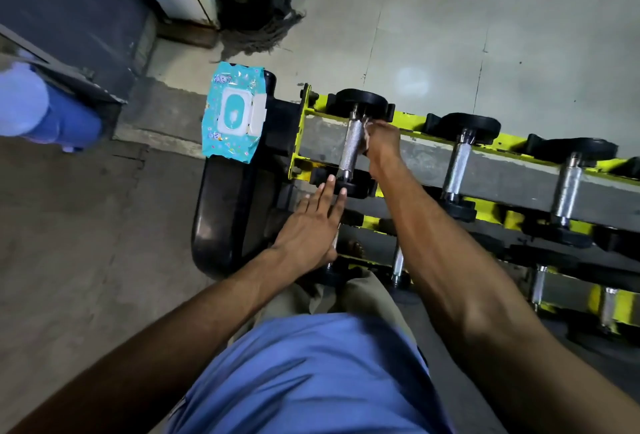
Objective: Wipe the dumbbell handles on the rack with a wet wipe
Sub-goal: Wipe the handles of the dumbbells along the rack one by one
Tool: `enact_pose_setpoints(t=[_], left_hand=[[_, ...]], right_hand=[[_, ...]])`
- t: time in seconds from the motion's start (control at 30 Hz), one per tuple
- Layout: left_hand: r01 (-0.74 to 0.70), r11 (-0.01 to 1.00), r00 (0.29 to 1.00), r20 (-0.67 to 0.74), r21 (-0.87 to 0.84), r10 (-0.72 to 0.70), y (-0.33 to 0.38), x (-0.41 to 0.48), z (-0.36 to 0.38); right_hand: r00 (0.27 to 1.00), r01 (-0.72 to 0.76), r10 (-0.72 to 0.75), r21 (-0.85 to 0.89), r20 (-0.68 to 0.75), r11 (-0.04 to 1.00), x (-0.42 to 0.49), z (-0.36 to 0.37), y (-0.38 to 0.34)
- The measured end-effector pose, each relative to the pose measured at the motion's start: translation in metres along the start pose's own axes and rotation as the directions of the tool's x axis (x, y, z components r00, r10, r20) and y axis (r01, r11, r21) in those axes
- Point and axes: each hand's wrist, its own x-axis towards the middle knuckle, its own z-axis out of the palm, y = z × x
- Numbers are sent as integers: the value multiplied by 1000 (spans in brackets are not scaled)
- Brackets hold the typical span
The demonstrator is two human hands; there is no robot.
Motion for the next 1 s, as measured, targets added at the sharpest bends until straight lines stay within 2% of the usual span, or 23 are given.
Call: enact_pose_setpoints(t=[0.07, 0.13, 0.23, 0.27, 0.4, 0.53, 0.7, 0.9, 1.0], left_hand=[[-10, 1000, 1000, -2, 9, 10, -3, 1, 0], [-19, 1000, 1000, -3, 17, 19, -5, 3, -1], [-25, 1000, 1000, 3, 18, 25, -8, 3, -3], [-26, 999, 1000, 2, 18, 26, -9, 2, -3], [-44, 999, 999, 17, 7, 44, -13, 0, -9], [-38, 999, 999, 1, 3, 38, -12, 2, -15], [-29, 1000, 999, -38, 10, 29, -5, 1, -18], [-47, 999, 991, -123, 17, 49, 16, 4, -24], [-9, 1000, 991, -131, -13, 7, 26, 11, -28]], right_hand=[[994, -21, 31, -97, 107, 995, -11, -3, 10], [989, -22, 54, -225, 137, 974, -19, -9, 24], [985, 50, 37, -478, 170, 877, -27, -20, 41], [981, 75, 30, -516, 192, 853, -31, -23, 42], [984, 83, 11, -507, 179, 858, -42, -31, 45], [987, 147, -94, -512, 127, 846, -49, -40, 46], [979, 160, -108, -323, 174, 933, -57, -64, 37], [932, 362, -325, -374, 160, 854, -50, -126, -7], [931, 361, -325, -313, 164, 878, -43, -134, -17]])
